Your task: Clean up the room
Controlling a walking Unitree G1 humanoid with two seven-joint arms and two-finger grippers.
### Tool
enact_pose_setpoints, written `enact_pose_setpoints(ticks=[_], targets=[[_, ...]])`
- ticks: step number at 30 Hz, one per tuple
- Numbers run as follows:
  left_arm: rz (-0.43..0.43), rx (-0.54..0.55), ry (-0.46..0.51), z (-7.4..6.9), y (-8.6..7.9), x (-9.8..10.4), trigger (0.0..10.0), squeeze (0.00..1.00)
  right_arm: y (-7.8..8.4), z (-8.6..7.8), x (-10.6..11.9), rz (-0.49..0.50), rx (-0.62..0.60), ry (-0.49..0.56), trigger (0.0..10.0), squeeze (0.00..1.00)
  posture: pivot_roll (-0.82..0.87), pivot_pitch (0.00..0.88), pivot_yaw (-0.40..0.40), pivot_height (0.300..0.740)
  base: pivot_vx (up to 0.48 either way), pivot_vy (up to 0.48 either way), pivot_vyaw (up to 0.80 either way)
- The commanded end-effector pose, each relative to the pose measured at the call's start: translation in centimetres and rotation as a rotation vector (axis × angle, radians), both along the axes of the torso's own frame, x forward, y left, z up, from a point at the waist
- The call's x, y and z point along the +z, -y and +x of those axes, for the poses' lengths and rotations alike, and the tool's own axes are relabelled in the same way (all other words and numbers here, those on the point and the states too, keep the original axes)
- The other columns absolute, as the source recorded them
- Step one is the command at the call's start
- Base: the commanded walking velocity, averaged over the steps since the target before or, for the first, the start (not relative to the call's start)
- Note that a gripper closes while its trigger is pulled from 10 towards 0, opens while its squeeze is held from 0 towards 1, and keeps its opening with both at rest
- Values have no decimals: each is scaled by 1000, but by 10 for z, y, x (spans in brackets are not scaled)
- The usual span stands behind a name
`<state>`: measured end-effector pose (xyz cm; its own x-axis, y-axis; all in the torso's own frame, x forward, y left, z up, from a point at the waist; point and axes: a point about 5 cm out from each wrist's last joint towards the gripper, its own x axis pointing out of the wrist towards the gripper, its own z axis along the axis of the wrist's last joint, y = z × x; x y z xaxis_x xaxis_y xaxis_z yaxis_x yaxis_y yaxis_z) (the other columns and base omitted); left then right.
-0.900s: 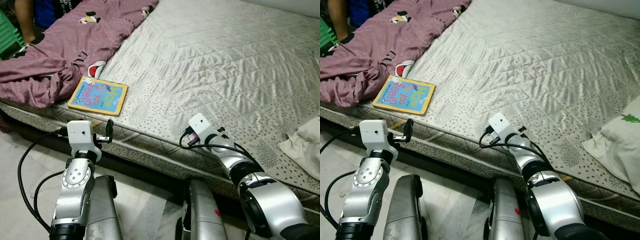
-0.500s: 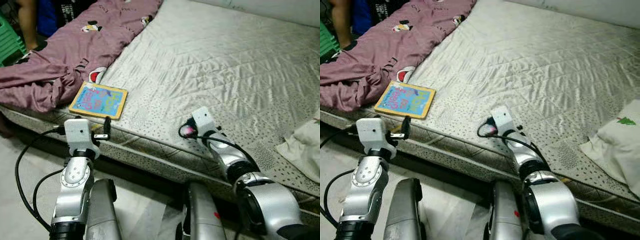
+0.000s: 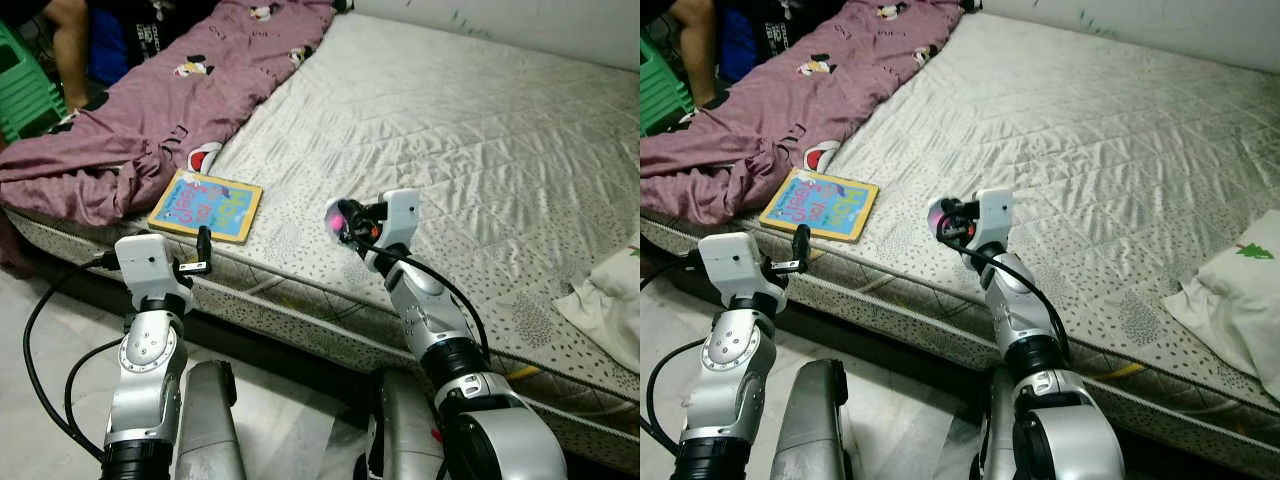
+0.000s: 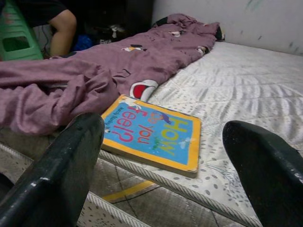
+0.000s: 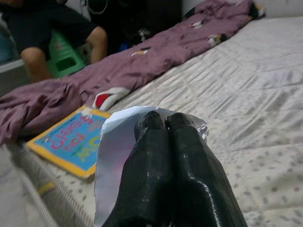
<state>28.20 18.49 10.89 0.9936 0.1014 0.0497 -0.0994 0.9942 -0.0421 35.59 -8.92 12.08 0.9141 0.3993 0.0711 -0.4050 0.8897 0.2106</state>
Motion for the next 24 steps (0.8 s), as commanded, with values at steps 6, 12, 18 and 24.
enact_pose_setpoints(ticks=[6, 12, 18, 24], targets=[[-3, -15, 12, 3, 5, 2, 10000, 0, 0, 5, 12, 44, 3, 32, 10000, 0, 75, 0, -54, 578, 0, 0, 0], [-4, -17, 12, 3, 6, 2, 10000, 0, -1, 1, 13, 57, 11, 25, 10000, 0, 76, 0, -54, 593, 0, 0, 0], [-2, -24, 11, 4, 6, 1, 10000, 0, -3, -2, 13, 69, 9, 26, 10000, 0, 75, 0, -51, 623, 0, 0, 0], [1, -25, 11, 5, 6, 1, 10000, 0, -1, -2, 12, 67, 3, 22, 10000, 0, 77, 0, -51, 662, 0, 0, 0]])
